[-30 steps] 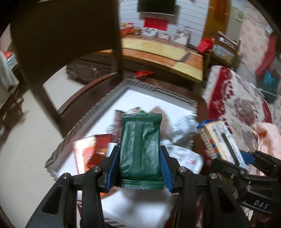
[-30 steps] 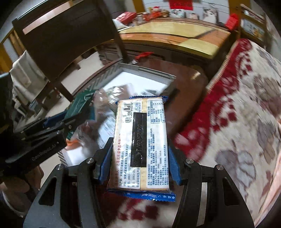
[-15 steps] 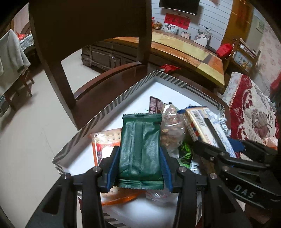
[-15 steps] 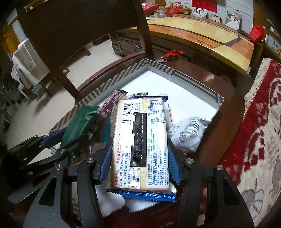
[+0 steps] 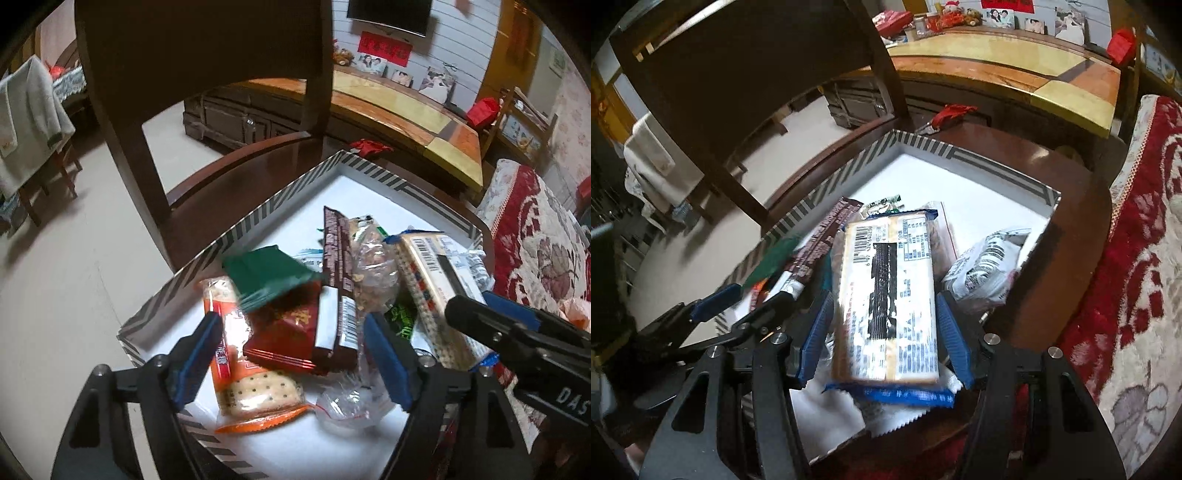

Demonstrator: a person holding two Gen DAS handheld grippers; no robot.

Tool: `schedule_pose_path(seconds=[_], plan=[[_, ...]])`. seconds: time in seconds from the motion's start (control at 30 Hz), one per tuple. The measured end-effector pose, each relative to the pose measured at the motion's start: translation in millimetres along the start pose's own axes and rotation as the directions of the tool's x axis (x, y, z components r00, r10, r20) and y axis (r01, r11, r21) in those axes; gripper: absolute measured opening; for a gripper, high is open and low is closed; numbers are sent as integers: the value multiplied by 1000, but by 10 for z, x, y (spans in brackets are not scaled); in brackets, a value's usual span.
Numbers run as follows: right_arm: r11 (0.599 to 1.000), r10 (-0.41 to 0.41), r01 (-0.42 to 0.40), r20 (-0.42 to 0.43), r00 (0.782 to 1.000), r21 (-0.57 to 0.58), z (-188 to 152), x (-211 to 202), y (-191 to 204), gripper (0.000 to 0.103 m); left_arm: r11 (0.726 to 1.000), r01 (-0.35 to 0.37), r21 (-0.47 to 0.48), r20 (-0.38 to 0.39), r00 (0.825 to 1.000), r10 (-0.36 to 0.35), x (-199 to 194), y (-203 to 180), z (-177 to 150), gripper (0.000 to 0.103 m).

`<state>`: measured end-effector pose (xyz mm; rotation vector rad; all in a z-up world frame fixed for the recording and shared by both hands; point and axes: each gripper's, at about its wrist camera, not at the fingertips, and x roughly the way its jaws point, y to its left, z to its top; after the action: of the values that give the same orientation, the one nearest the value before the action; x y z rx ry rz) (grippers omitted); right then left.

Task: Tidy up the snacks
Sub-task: 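Open both tools to release the green bar and biscuit box into the tray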

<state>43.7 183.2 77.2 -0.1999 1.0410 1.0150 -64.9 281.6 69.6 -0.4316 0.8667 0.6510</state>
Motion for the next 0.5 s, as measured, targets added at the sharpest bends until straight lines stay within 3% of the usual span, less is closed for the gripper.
schedule_pose_path(seconds=[0.33,0.5], plan=[[999,-36,34,119,992,22,-303,-498,-51,58,999,8,50,127,992,-14,-343,-149,-117,97],[998,-69,66,145,987,23,-463,-658,-77,58,997,14,78,150,988,-26,-437,-251,-199,101]])
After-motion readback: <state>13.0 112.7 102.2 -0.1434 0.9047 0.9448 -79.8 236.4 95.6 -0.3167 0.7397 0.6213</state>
